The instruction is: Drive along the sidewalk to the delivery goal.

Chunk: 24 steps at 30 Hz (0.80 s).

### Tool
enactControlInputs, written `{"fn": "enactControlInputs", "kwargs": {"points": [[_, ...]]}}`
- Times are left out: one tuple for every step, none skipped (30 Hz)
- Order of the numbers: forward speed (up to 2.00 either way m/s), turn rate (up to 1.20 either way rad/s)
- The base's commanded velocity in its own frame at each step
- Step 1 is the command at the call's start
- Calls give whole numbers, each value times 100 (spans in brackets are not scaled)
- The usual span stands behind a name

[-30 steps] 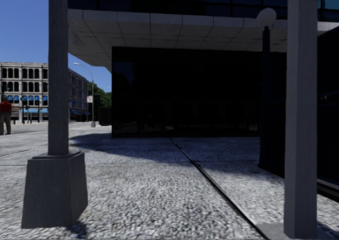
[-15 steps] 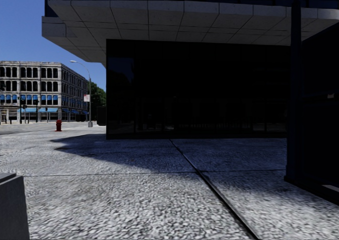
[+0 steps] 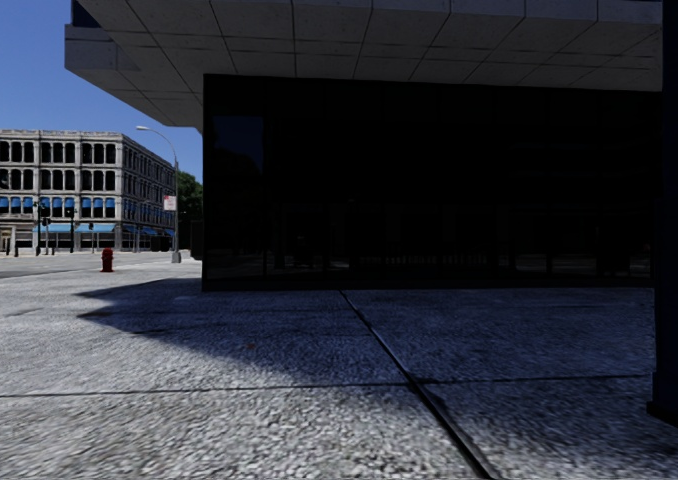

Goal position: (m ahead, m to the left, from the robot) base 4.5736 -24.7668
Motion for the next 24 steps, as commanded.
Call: {"fn": "enactControlInputs", "kwargs": {"points": [[127, 0], [127, 0], [127, 0], [127, 0], [127, 0], [127, 0], [127, 0], [127, 0], [127, -4], [127, -7], [127, -7], [132, -15], [155, -21], [161, -23], [161, -23], [163, -23], [163, -24], [163, -28], [163, -28], [163, -35], [163, -40], [163, -48], [163, -48], [158, -53]]}}
